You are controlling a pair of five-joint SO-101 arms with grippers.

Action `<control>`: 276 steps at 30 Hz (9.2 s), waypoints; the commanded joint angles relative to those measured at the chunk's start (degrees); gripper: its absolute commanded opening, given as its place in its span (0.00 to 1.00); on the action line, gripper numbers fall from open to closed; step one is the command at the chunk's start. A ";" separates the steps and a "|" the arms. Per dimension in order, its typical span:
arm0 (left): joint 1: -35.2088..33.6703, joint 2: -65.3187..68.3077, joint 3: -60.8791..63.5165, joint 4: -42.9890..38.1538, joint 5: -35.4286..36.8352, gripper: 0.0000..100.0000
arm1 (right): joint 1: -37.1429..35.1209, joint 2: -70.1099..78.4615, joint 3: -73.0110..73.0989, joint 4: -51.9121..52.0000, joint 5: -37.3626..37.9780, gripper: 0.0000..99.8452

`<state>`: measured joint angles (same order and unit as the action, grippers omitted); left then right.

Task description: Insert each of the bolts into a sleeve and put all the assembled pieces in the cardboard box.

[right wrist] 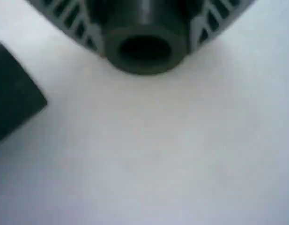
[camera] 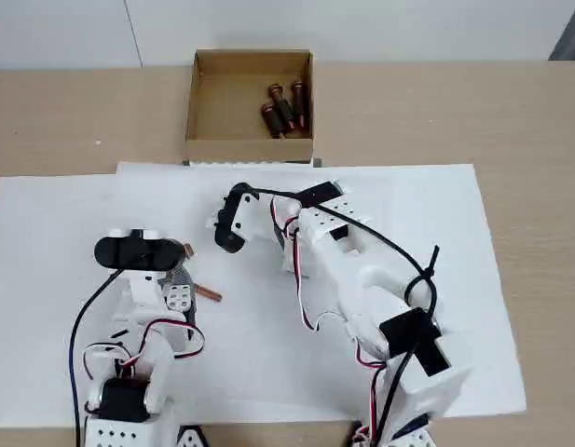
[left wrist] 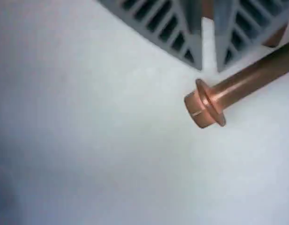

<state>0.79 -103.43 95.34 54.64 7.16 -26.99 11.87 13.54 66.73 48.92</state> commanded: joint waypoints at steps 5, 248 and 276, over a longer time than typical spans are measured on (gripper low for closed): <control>-0.18 -0.62 -0.22 0.18 -0.26 0.01 | 0.13 -9.19 0.53 0.31 -3.34 0.00; 20.22 -0.70 -5.67 -31.47 30.77 0.01 | -12.35 -115.74 82.90 -36.35 -37.01 0.00; 22.15 -0.62 -6.37 -28.84 30.33 0.01 | -12.00 -115.74 82.90 -36.44 -31.74 0.00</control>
<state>22.42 -102.99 90.07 24.66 37.85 -38.51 -103.30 95.56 32.00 15.52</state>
